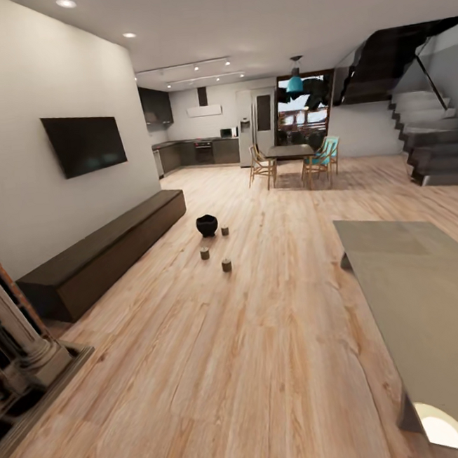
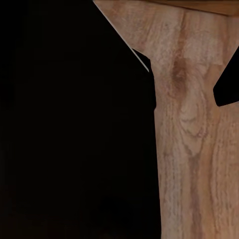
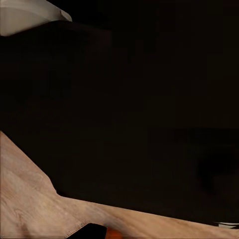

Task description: Place each of the two pumpkins and all three candles from the living room inside a cabinet in the living room (use any cabinet), then make sure every cabinet is closed, and position the cauldron so it is next to a table in the living room.

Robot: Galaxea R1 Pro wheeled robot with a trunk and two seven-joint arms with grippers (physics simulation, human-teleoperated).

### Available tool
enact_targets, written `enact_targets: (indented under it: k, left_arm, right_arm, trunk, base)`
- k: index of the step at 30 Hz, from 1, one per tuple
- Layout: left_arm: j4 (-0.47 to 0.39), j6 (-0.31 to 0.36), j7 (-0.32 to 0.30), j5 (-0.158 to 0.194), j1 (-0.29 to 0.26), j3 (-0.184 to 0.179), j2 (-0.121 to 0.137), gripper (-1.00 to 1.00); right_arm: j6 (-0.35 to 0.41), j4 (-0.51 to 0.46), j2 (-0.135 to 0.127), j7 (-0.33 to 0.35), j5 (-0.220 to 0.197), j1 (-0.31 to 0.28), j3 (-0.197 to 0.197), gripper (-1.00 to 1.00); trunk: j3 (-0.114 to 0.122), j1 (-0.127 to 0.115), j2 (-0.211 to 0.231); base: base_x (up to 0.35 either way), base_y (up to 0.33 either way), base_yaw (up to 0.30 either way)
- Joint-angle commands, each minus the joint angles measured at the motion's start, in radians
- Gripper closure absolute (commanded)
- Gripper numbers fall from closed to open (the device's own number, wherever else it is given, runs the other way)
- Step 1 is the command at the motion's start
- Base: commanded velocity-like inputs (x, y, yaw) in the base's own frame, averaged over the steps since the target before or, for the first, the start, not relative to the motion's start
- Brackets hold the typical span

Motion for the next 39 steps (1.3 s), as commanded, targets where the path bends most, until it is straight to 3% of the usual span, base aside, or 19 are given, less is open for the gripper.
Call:
enact_targets:
  k: [1, 12, 39]
  left_arm:
    - [0.001, -0.003, 0.001, 0.000, -0.001, 0.000, 0.000, -1.00]
    - [0.001, -0.001, -0.012, -0.002, -0.001, -0.006, 0.000, -1.00]
    - [0.001, -0.002, -0.031, -0.007, -0.002, -0.014, 0.003, -1.00]
  right_arm:
    - [-0.003, 0.000, 0.000, 0.000, 0.001, 0.000, 0.000, -1.00]
    - [-0.022, 0.003, 0.000, 0.000, -0.001, 0.000, -0.003, -1.00]
    - [-0.034, -0.006, 0.000, 0.000, -0.012, 0.000, -0.012, -1.00]
  trunk:
    - [-0.001, 0.000, 0.000]
    - [-0.005, 0.000, 0.000]
    - [-0.005, 0.000, 0.000]
  base:
    - [0.000, 0.000, 0.280]
    - [0.047, 0.000, 0.158]
    - [0.324, 0.000, 0.003]
